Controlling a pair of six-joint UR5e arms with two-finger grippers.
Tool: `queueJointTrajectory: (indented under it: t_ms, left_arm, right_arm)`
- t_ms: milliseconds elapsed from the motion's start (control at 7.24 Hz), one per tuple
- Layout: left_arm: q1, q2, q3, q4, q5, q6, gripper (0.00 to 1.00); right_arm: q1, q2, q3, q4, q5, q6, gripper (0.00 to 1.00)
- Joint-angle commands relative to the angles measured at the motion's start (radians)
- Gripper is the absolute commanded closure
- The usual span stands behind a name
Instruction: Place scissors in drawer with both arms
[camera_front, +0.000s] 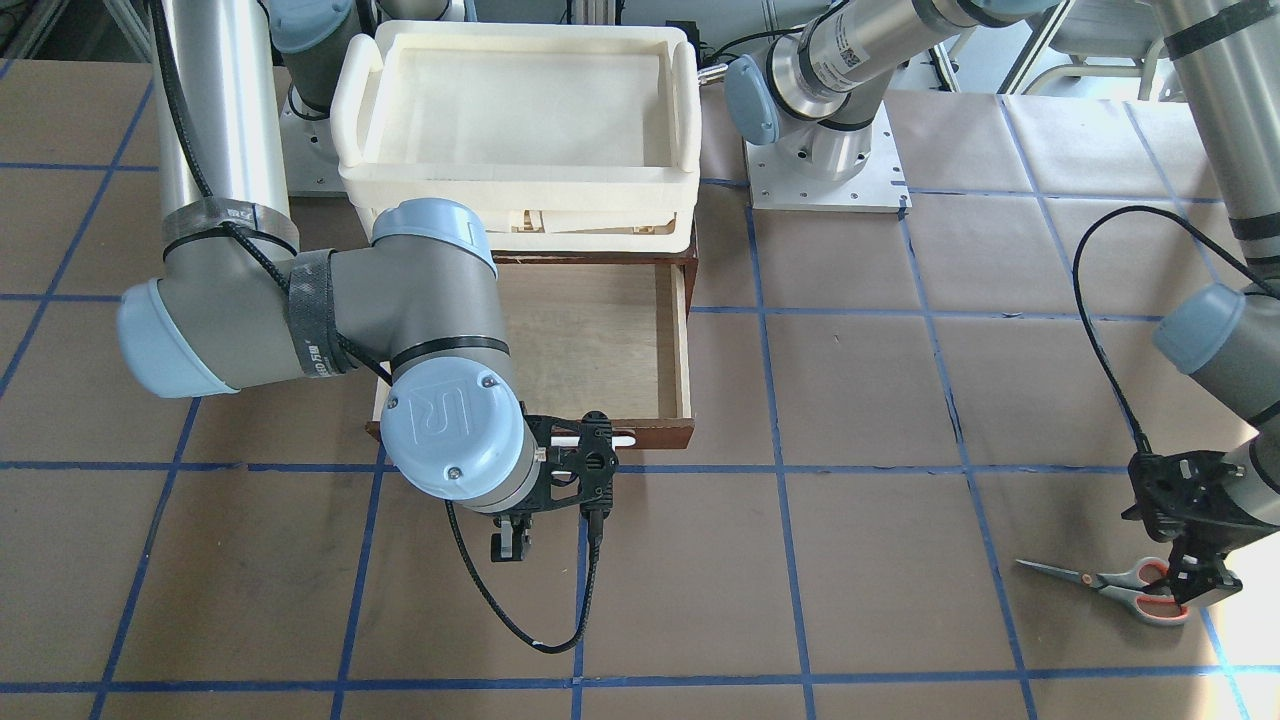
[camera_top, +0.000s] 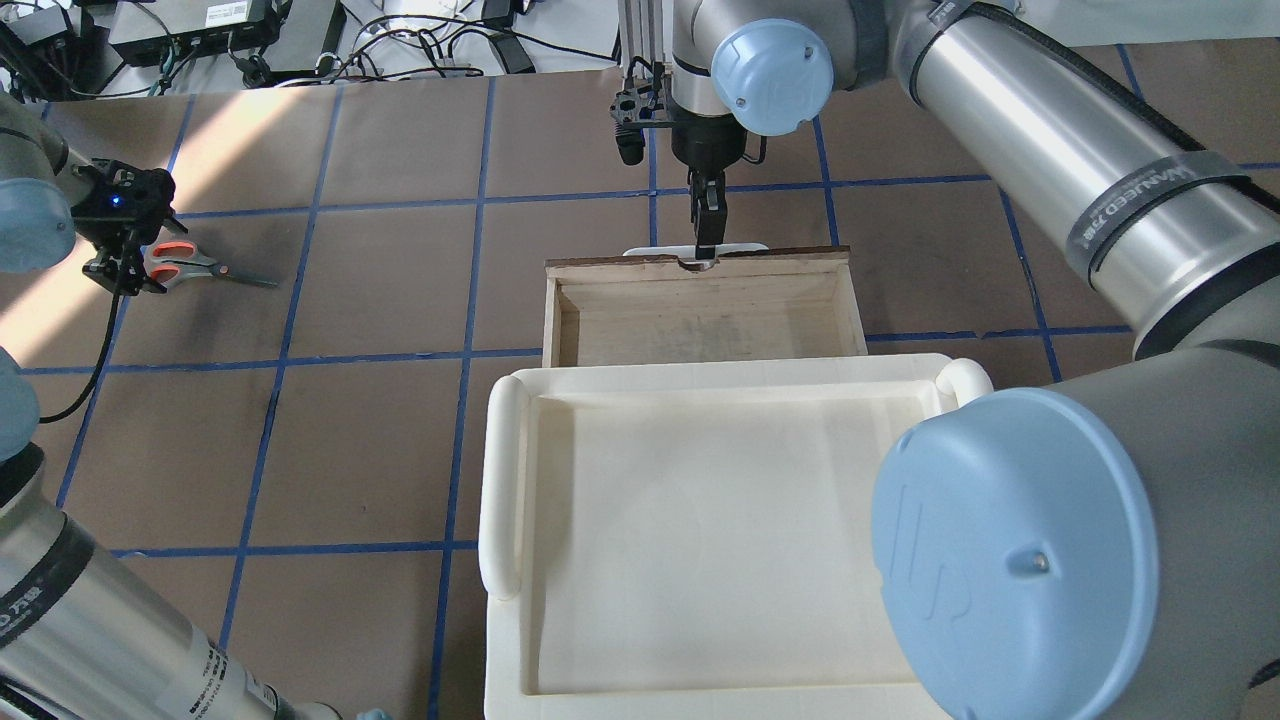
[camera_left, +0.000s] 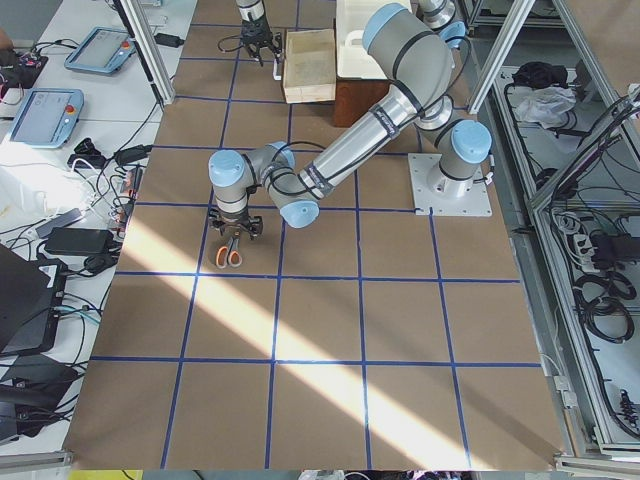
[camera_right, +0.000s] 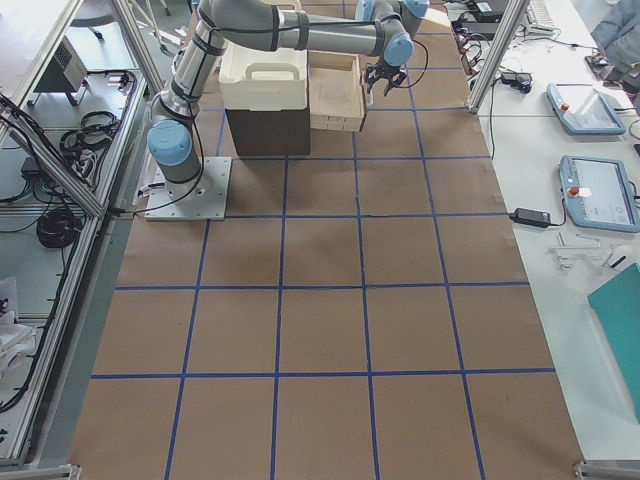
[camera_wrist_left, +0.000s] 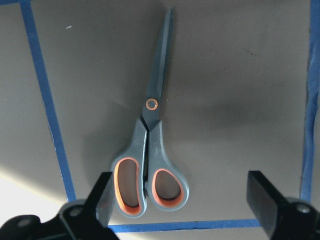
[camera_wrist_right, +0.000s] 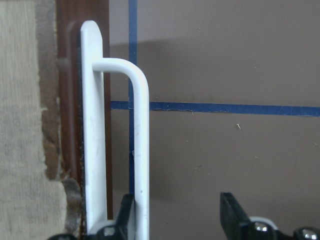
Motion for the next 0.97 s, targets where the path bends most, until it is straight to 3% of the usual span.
queueJointTrajectory:
  t_ms: [0, 553, 829]
  left_arm:
    - [0.0, -0.034, 0.001, 0.01, -0.033, -0.01, 0.09]
    - [-0.006, -0.064, 0.028, 0.01, -0.03, -0.017, 0.1]
    - [-0.006, -0.079, 0.03, 0.01, -0.033, -0.019, 0.1]
  right_arm:
    - [0.0, -0.009, -0.004, -0.002, 0.002, 0.021, 0.0]
    - [0.002, -0.237, 0.02, 0.01, -0.012, 0.226, 0.0]
    - [0.002, -0.401, 0.147, 0.007, -0.023, 0.398, 0.0]
